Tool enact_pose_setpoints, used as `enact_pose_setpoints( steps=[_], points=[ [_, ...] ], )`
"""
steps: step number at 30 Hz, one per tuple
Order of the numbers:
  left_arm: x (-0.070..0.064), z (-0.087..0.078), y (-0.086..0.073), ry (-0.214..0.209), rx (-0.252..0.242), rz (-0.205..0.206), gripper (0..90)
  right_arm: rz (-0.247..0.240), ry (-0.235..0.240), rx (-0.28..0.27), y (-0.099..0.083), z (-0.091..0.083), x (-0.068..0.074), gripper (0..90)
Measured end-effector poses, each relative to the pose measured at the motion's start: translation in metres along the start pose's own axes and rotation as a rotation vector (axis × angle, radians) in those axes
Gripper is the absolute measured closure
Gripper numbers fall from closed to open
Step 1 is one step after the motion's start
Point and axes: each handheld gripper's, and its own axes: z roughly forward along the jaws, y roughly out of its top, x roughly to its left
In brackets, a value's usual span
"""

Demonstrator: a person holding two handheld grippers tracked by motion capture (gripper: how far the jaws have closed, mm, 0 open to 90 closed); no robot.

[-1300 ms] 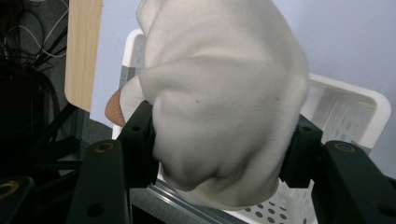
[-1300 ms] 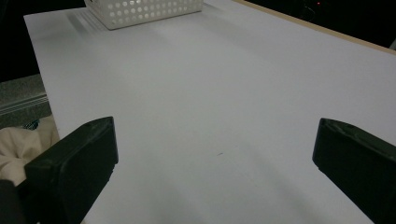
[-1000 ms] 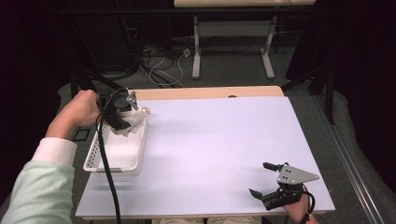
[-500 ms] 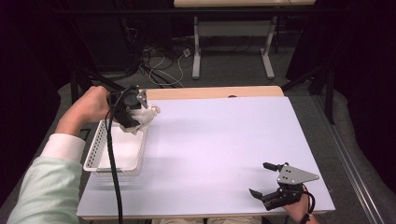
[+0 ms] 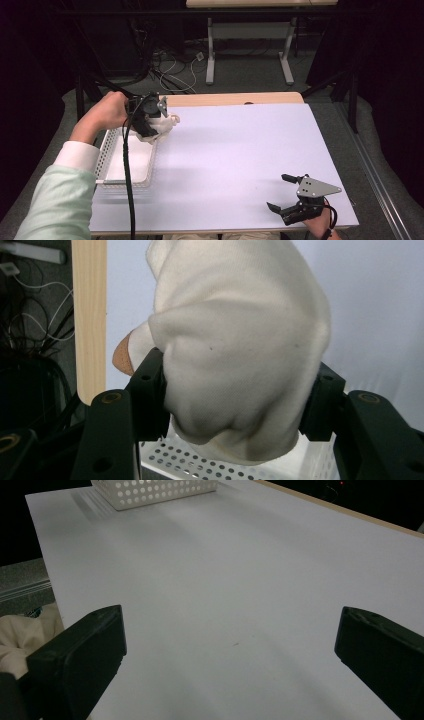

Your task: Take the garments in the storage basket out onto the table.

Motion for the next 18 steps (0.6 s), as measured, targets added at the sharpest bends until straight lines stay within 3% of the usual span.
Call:
enact_pose_setpoints(
  steps=[18],
  points=[
    [-0.001,0.007,0.035,-0.025,-0.014,0.064,42.4,0.003,0.002,0.006,0.0,0.0,0.0,0.0]
  ],
)
